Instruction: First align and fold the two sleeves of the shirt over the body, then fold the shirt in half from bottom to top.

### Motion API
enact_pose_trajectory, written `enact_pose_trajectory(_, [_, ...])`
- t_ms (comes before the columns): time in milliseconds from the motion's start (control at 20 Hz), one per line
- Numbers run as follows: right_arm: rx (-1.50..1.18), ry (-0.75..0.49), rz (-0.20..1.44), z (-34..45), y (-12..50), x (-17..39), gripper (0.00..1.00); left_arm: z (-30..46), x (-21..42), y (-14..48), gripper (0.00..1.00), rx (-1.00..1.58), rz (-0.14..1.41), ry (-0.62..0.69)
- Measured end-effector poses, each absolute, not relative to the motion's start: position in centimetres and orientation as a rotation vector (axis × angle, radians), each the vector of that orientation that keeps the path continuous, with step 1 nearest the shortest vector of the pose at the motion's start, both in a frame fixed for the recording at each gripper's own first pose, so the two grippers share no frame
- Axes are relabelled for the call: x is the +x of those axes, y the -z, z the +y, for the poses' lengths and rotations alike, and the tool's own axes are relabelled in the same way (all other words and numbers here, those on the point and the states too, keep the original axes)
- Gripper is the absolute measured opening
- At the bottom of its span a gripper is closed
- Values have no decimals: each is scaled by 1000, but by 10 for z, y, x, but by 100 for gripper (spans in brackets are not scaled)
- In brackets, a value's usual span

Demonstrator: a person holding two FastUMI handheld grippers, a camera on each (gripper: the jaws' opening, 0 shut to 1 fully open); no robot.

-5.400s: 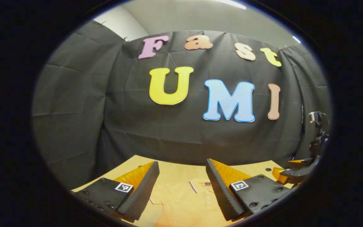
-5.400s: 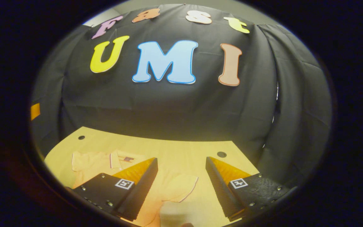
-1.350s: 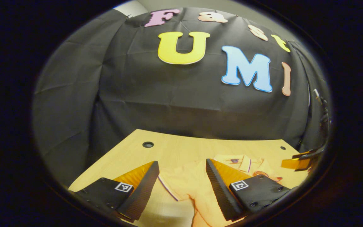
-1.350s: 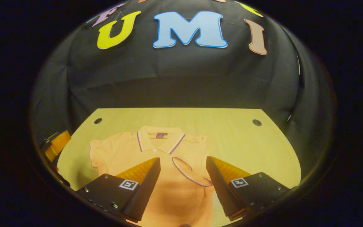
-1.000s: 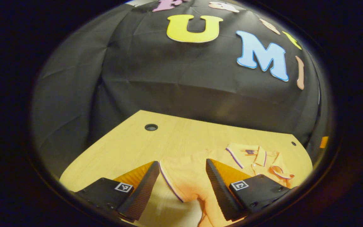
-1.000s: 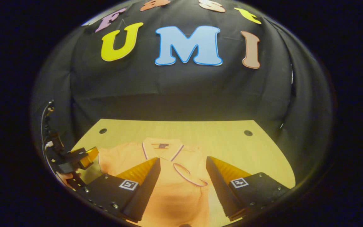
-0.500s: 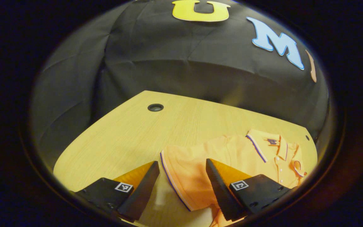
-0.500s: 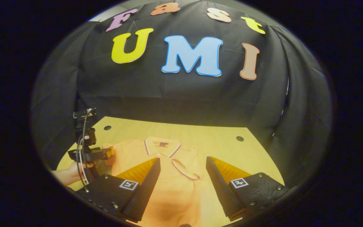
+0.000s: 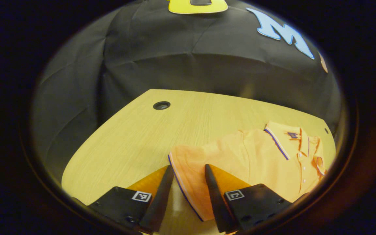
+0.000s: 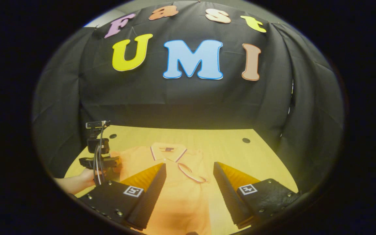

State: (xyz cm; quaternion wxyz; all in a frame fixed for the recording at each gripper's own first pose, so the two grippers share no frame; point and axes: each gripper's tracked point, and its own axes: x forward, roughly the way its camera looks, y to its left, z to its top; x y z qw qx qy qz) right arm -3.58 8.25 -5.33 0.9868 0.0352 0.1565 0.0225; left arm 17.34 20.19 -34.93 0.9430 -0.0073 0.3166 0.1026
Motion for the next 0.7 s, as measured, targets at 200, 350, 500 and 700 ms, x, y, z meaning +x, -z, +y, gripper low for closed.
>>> enact_pose_trajectory(200, [75,-35,325,75,60,-42,91,197,172,350,27,-49,646,-202])
enact_pose_trajectory(350, [96,-28,322,73,65,-46,91,194,172,347,7,-58,643,-186])
enact_pose_trajectory(500, [99,-12,322,64,68,-52,91,192,172,337,7,-63,624,-189])
enact_pose_trajectory(700, [94,8,326,54,71,-58,91,169,176,303,7,-33,555,-145])
